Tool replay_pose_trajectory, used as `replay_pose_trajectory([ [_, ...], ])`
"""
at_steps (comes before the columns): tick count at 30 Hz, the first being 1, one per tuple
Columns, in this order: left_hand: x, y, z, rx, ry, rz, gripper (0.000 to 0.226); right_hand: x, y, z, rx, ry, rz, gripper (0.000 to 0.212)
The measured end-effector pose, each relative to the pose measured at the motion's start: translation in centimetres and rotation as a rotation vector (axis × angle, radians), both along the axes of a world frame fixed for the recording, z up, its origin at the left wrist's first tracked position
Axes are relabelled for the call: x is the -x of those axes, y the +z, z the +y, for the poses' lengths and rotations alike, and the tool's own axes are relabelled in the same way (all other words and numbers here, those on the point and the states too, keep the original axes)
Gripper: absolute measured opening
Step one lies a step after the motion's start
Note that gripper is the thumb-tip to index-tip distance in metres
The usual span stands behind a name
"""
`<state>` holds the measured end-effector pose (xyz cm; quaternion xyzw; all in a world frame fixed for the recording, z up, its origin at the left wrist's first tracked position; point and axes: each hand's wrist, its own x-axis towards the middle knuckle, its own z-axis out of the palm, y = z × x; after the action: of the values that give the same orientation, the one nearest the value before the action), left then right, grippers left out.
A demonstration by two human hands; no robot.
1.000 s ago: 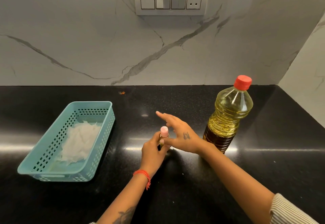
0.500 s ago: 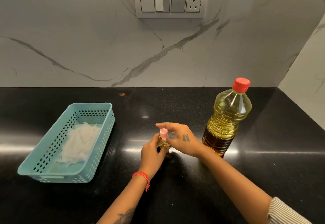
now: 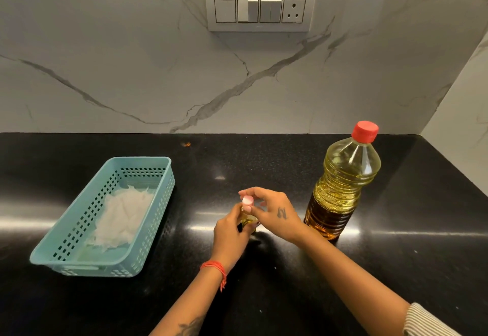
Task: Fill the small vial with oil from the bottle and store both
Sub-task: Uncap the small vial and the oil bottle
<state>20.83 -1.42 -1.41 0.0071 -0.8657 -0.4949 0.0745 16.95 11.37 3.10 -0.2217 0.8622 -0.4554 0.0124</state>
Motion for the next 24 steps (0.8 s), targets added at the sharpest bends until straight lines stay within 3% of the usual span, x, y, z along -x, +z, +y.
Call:
replay_pose_trajectory([
  [3,0.0,0.0,0.0,-0.010,-0.005,0.012,0.035,0.1,0.3,0.7,0.038,0.112,-0.077,0.067],
  [5,0.0,0.0,0.0,-0.002,0.005,0.010,0.035,0.0,0.2,0.4,0.068,0.017,-0.046,0.074],
  [9,0.1,-0.1,0.1,-0.012,0.008,-0.003,0.041,-0.2,-0.2,-0.5,0.067,-0.189,0.045,0.045],
  [14,0.1,-0.1,0.0,0.009,0.001,0.004,0.032,0.0,0.2,-0.5,0.037,-0.121,0.071,0.016],
  [20,0.1,-0.2,0.0,-0.006,0.003,0.017,0.035,0.1,1.4,0.9,0.185,0.101,-0.227,0.049],
  [24,0.1,-0.3,0.1,0.000,0.024,0.014,0.039,-0.2,0.8,-0.2,0.111,-0.102,-0.048,0.053],
])
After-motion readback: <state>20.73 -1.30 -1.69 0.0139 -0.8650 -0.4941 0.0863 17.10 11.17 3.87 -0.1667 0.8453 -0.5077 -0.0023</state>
